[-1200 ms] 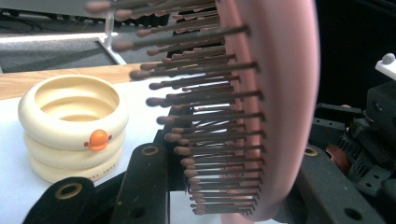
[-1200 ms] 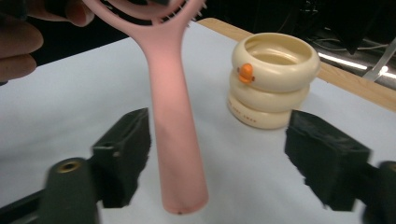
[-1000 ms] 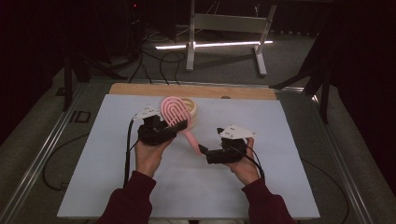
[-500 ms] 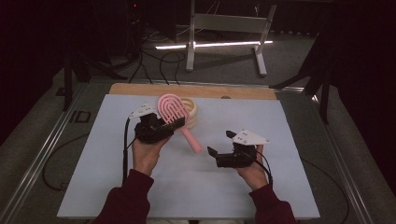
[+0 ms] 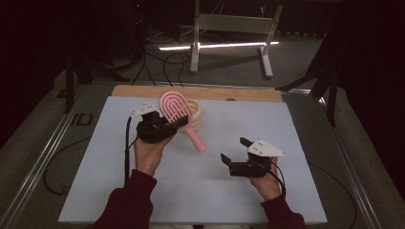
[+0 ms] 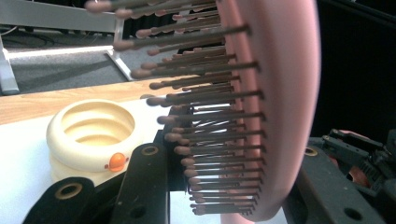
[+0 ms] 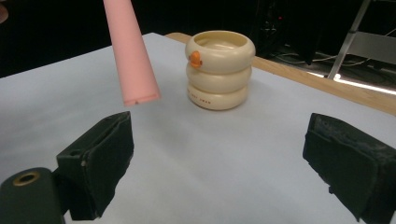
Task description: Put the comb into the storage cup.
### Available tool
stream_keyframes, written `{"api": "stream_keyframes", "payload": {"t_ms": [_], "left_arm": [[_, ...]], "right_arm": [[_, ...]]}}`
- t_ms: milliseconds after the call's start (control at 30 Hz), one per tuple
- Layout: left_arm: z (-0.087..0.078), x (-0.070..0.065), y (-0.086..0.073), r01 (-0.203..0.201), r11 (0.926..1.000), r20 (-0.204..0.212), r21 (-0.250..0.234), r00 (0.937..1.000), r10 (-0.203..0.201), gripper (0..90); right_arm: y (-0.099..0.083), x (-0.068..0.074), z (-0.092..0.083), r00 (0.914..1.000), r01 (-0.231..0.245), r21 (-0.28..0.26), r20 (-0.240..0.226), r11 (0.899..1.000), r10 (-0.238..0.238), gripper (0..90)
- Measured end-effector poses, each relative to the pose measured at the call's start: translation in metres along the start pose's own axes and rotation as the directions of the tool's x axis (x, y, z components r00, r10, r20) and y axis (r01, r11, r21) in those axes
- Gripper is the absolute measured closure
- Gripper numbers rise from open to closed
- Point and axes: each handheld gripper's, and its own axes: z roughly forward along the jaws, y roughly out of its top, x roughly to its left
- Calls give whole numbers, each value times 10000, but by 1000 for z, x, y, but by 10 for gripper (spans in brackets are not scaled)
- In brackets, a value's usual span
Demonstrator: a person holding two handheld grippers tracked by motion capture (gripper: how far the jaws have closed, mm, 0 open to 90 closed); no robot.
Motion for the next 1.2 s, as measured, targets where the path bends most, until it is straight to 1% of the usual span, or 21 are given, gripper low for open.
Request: {"api": "stream_keyframes", "payload": {"t_ms": [267,367,467,533,633,700,900,1200], "left_arm": [[0,2,3,-12,9999,-102,-100,9999,11,652],[-1,4,4,33,9999,-153,-169,9999,-36,652],[-2,5,6,5,9997,-215,-238,9998,-10,652],[-2,6,7,-25,9997,-245,-242,9997,19,652],[-2,8,8,-40,9996,-300,-263,9995,32,652],[-2,10,8,-49,9996,-299,-286,9995,41,652],[0,13,10,-139,9995,-414,-286,9991,127,652],[-2,18,16,-195,9991,-577,-383,9982,173,652]], "right_arm": [[-13,-5,-8,9995,-301,-95,62,9995,301,84],[-16,-7,-10,9993,-348,-241,140,9991,351,84],[-16,-8,-13,9991,-305,-400,276,9987,316,84],[-17,-8,-15,9991,-156,-507,387,9986,176,84],[-19,-8,-17,9988,-53,-523,485,9986,78,84],[-21,-8,-18,9979,60,-540,655,9985,-24,84],[-24,-12,-22,9971,-55,-684,750,9976,106,85],[-29,-14,-27,9965,-132,-620,818,9980,183,85]]}}
